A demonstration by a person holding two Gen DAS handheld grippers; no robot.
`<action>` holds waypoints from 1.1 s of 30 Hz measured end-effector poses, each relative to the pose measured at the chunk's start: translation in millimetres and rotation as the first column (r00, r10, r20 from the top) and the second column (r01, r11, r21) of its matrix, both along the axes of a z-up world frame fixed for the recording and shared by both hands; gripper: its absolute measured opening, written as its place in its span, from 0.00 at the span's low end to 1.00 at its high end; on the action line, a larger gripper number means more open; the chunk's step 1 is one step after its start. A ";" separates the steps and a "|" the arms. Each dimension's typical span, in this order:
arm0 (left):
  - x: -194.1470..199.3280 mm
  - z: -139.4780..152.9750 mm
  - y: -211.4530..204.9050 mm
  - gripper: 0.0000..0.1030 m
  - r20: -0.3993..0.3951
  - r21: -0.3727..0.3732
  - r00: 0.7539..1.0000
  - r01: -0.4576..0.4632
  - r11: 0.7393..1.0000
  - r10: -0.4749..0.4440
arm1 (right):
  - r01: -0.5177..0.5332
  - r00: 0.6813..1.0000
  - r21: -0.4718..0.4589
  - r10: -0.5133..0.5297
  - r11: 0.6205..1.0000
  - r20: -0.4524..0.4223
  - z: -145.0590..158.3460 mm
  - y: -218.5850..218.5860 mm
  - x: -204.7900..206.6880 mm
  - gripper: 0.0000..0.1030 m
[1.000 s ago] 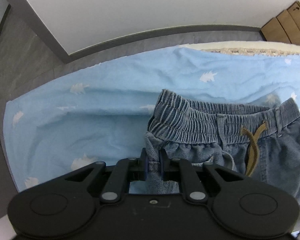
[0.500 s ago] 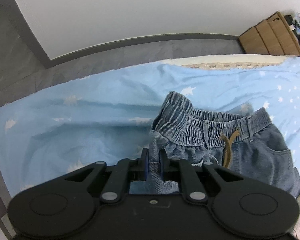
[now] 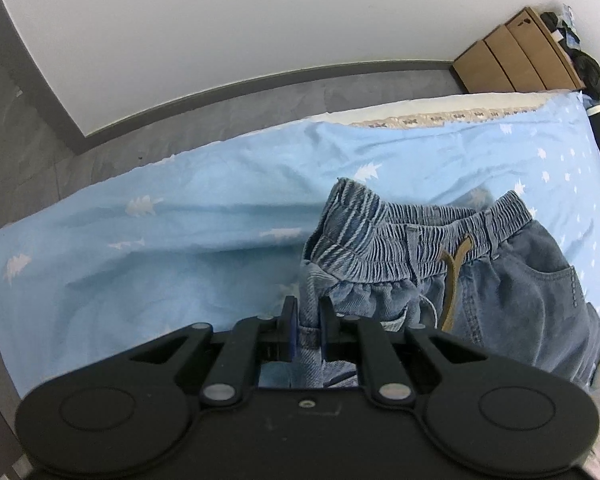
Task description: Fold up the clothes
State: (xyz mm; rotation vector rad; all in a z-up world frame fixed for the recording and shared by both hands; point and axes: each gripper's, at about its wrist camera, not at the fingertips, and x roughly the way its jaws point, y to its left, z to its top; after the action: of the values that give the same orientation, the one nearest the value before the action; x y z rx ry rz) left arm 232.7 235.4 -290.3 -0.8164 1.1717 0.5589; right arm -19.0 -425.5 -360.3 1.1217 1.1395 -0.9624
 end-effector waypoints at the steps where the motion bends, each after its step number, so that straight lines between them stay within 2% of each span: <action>1: 0.4 -0.7 -0.6 0.09 -0.001 0.003 1.000 -0.003 1.000 0.003 | -0.013 1.000 -0.005 0.013 1.000 -0.001 0.8 -0.1 -1.5 0.15; 3: 0.2 -1.4 0.0 0.09 0.000 0.000 1.000 -0.014 1.000 0.014 | -0.050 0.999 -0.025 0.050 0.998 -0.012 6.0 -1.7 -3.7 0.24; 6: 1.0 -0.6 -1.0 0.09 0.005 0.005 1.000 -0.020 1.000 0.020 | -0.181 0.983 -0.107 0.181 0.978 -0.003 25.3 -3.2 7.9 0.38; 7: 0.5 -0.6 -1.0 0.09 0.007 0.005 1.000 -0.021 1.000 0.021 | -0.225 0.974 -0.139 0.227 0.965 0.000 32.7 -1.6 13.2 0.49; 8: 0.1 -0.8 -1.0 0.09 0.010 0.005 1.000 -0.022 1.000 0.022 | -0.265 0.963 -0.171 0.269 0.949 -0.002 41.4 0.1 17.2 0.55; 12: -4.0 -1.0 3.3 0.09 0.022 -0.005 0.999 -0.033 0.999 0.033 | -0.390 0.918 -0.298 0.394 0.871 -0.048 61.5 4.9 34.4 0.58; 15: -4.3 1.8 7.4 0.09 0.040 -0.020 0.998 -0.046 0.999 0.047 | -0.377 0.925 -0.383 0.365 0.843 -0.106 59.8 -13.3 45.0 0.58; 18: -4.6 4.7 11.4 0.09 0.058 -0.035 0.996 -0.060 0.998 0.062 | -0.342 0.939 -0.431 0.318 0.835 -0.129 58.5 -37.7 56.3 0.56; 19: -4.6 5.6 12.8 0.09 0.064 -0.041 0.996 -0.065 0.997 0.067 | -0.330 0.944 -0.437 0.306 0.837 -0.127 57.4 -46.6 60.1 0.45; 20: -4.7 6.5 14.2 0.09 0.070 -0.046 0.995 -0.069 0.997 0.072 | -0.313 0.949 -0.437 0.295 0.843 -0.111 56.6 -53.2 62.6 0.20; 21: -4.8 7.5 15.5 0.08 0.075 -0.051 0.994 -0.073 0.996 0.077 | -0.292 0.955 -0.434 0.284 0.852 -0.084 58.1 -57.3 64.5 0.12; 25: -4.7 13.9 24.3 0.07 0.108 -0.069 0.989 -0.091 0.993 0.098 | -0.225 0.961 -0.425 0.270 0.877 0.049 79.5 -54.6 79.2 0.08; 28: -3.8 23.1 36.7 0.07 0.148 -0.077 0.982 -0.103 0.992 0.114 | -0.190 0.944 -0.436 0.285 0.880 0.164 110.0 -40.3 96.1 0.07; 31: -2.9 32.4 49.1 0.07 0.187 -0.086 0.974 -0.116 0.990 0.130 | -0.146 0.905 -0.426 0.295 0.893 0.307 142.5 -27.7 117.7 0.06; 33: -2.8 38.2 57.6 0.07 0.212 -0.091 0.967 -0.125 0.988 0.142 | -0.140 0.860 -0.428 0.324 0.893 0.395 166.5 -17.5 136.4 0.06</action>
State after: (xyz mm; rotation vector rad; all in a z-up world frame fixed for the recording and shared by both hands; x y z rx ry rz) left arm 229.9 293.0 -252.1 -1.0028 0.9462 0.5220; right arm 117.4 -443.0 -193.8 0.8002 0.6417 -0.6408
